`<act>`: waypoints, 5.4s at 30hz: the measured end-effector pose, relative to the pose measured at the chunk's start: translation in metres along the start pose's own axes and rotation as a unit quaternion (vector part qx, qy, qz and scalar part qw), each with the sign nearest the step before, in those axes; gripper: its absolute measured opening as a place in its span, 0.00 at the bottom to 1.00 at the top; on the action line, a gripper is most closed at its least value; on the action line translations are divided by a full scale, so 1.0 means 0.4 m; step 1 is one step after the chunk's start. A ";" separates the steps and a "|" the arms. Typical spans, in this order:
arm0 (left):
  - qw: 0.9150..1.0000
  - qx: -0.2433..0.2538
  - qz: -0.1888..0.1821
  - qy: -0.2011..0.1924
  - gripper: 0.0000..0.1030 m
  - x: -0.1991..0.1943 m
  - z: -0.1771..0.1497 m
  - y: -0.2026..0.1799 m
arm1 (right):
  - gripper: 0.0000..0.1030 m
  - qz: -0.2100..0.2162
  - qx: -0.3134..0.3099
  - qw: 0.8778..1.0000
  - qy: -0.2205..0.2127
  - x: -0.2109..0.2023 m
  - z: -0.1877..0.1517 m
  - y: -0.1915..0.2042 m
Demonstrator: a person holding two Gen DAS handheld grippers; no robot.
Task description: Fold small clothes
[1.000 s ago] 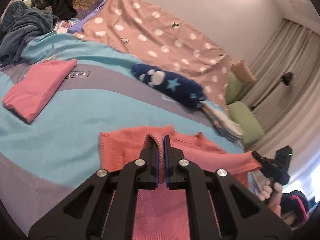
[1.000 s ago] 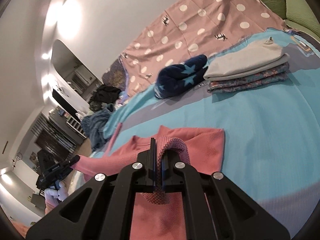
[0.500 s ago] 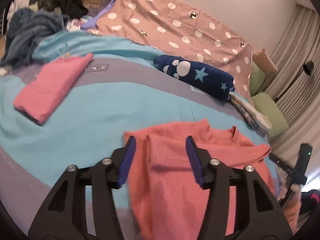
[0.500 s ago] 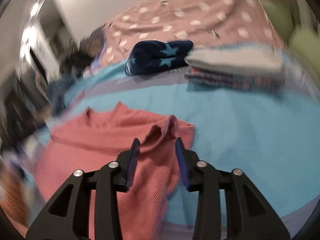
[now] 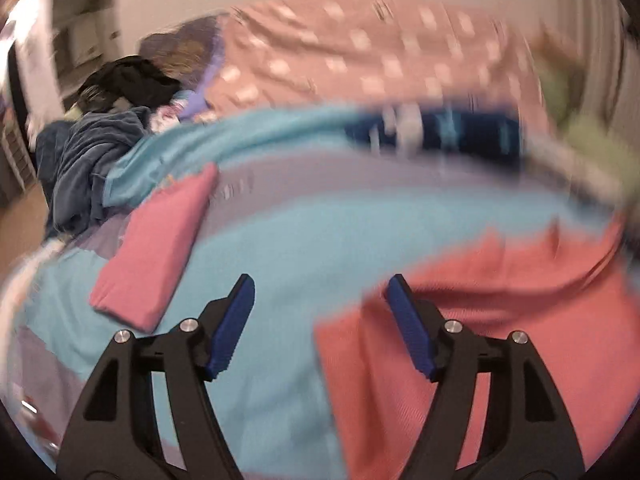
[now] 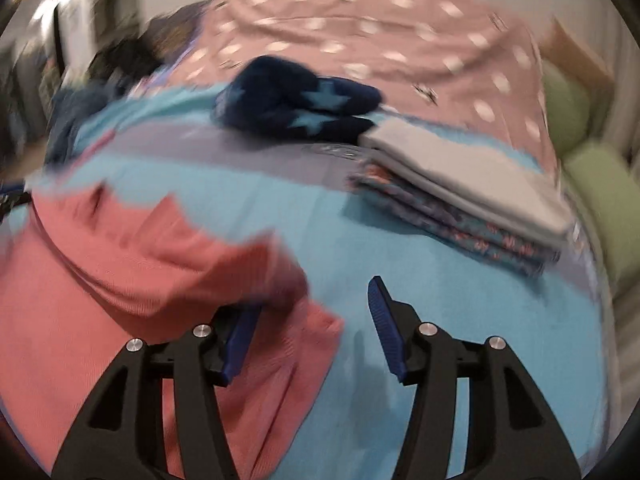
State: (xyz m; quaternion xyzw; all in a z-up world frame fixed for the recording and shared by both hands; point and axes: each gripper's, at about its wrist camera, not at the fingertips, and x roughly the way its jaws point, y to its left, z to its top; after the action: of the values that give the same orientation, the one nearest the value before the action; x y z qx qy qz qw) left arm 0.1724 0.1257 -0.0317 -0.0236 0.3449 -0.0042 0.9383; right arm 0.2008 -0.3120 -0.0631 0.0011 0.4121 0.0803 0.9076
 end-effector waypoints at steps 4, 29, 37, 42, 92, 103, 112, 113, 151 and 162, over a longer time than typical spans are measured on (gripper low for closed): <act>0.997 -0.038 -0.039 -0.051 0.75 -0.061 0.051 0.046 | 0.54 0.038 0.042 0.998 0.005 0.004 -0.018 -0.039; 0.992 -0.008 -0.102 0.072 0.20 0.154 0.017 -0.052 | 0.24 0.093 0.115 0.989 0.007 -0.032 -0.005 -0.055; 0.989 0.030 -0.136 0.046 0.39 -0.111 -0.086 -0.093 | 0.27 0.143 0.118 0.983 0.001 -0.296 -0.233 -0.078; 0.972 0.108 -0.200 0.058 0.39 -0.160 -0.115 -0.285 | 0.27 0.175 0.121 0.977 0.006 -0.364 -0.347 -0.030; 0.919 0.317 -0.148 0.183 0.14 0.210 -0.107 -1.107 | 0.01 0.349 0.104 0.925 0.110 -0.251 -0.404 -0.025; 0.950 0.236 -0.202 0.047 0.59 -0.094 -0.063 -0.805 | 0.08 0.216 0.131 0.967 0.029 -0.443 -0.433 -0.052; 0.994 0.062 -0.093 0.016 0.66 -0.281 -0.235 -0.175 | 0.17 0.172 0.035 0.984 -0.008 -0.481 -0.377 0.131; 0.995 0.037 -0.093 0.018 0.61 -0.301 -0.266 -0.104 | 0.20 0.174 0.024 0.984 -0.005 -0.466 -0.365 0.164; 0.941 -0.033 -0.317 0.114 0.16 -0.163 -0.420 0.054 | 0.55 0.162 -0.120 0.976 0.084 -0.124 -0.057 0.777; 0.941 -0.063 -0.313 0.110 0.18 -0.167 -0.432 0.065 | 0.56 0.028 -0.182 0.973 0.141 0.132 0.025 1.035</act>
State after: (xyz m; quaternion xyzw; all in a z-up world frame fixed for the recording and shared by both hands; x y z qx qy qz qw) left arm 0.0093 0.1462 -0.1209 -0.1892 0.4203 -0.2783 0.8427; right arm 0.1825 0.1052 -0.0677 -0.1638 0.5142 0.1787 0.8227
